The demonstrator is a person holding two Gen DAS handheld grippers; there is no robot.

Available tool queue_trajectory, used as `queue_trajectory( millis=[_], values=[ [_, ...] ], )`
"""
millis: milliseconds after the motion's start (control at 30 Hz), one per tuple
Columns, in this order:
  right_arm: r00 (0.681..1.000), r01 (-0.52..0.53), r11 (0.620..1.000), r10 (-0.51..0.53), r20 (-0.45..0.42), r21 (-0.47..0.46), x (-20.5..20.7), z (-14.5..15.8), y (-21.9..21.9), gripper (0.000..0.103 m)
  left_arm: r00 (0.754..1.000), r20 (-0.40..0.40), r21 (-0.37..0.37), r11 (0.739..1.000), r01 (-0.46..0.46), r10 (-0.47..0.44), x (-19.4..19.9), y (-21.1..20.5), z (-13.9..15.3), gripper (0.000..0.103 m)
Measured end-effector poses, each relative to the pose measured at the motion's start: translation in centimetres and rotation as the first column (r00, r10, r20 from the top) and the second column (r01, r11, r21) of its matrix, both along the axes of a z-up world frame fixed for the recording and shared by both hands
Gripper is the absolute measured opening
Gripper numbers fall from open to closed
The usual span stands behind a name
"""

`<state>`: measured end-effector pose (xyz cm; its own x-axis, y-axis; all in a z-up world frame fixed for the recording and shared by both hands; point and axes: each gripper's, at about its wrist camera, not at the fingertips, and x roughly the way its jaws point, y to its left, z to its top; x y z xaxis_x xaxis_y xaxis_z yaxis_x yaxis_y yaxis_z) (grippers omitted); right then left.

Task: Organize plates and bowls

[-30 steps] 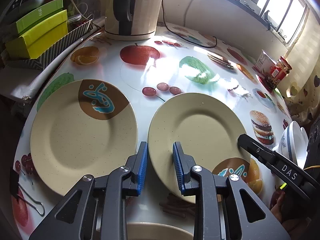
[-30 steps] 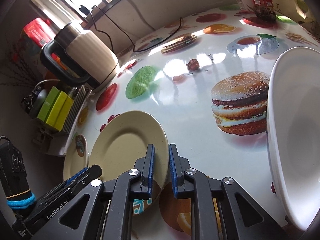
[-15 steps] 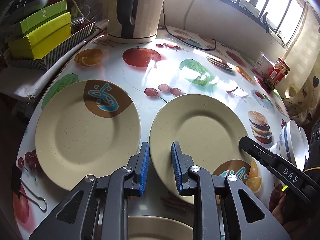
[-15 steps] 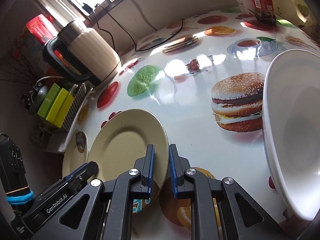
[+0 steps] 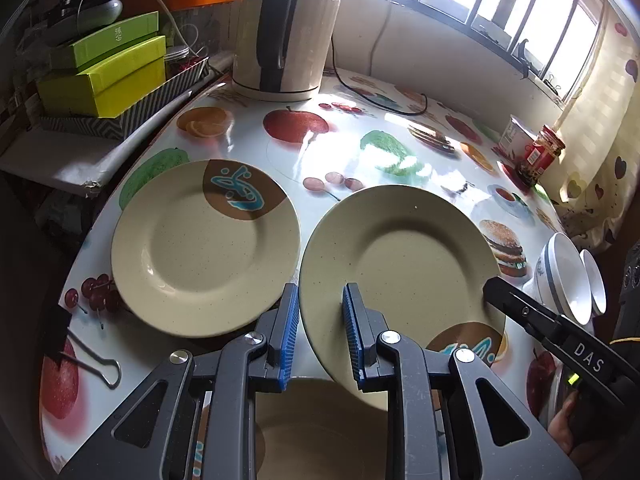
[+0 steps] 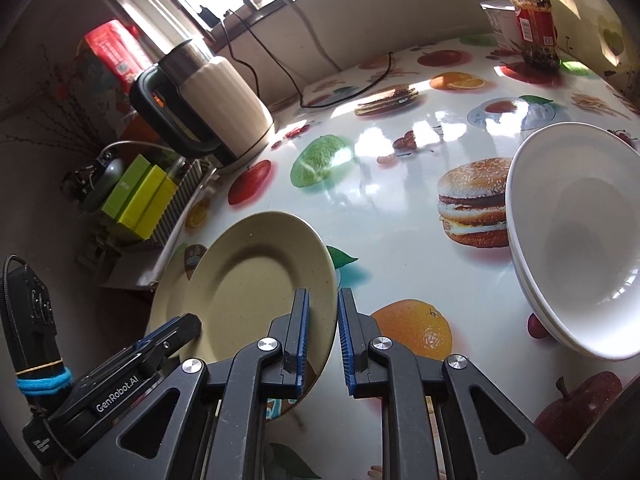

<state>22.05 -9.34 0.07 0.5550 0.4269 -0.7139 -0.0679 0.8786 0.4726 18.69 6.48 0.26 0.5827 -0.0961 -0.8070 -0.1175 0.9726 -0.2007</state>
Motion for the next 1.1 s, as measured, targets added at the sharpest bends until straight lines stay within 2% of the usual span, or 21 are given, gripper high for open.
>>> queue_trajectory(
  millis=[400,1100],
  values=[
    [0.997,-0.071,0.997,0.071,0.012,-0.015,-3.4,1.0,1.6,0.014,0.999,0.009,0.006,0.999,-0.039,0.039,-4.3,1.3,0.6,0.023],
    [0.983,-0.184,0.982,0.184,-0.014,-0.036,-8.4,0.0,4.5,0.014,0.995,-0.002,0.017,0.995,-0.102,0.102,-10.8,3.4,-0.6,0.023]
  ],
)
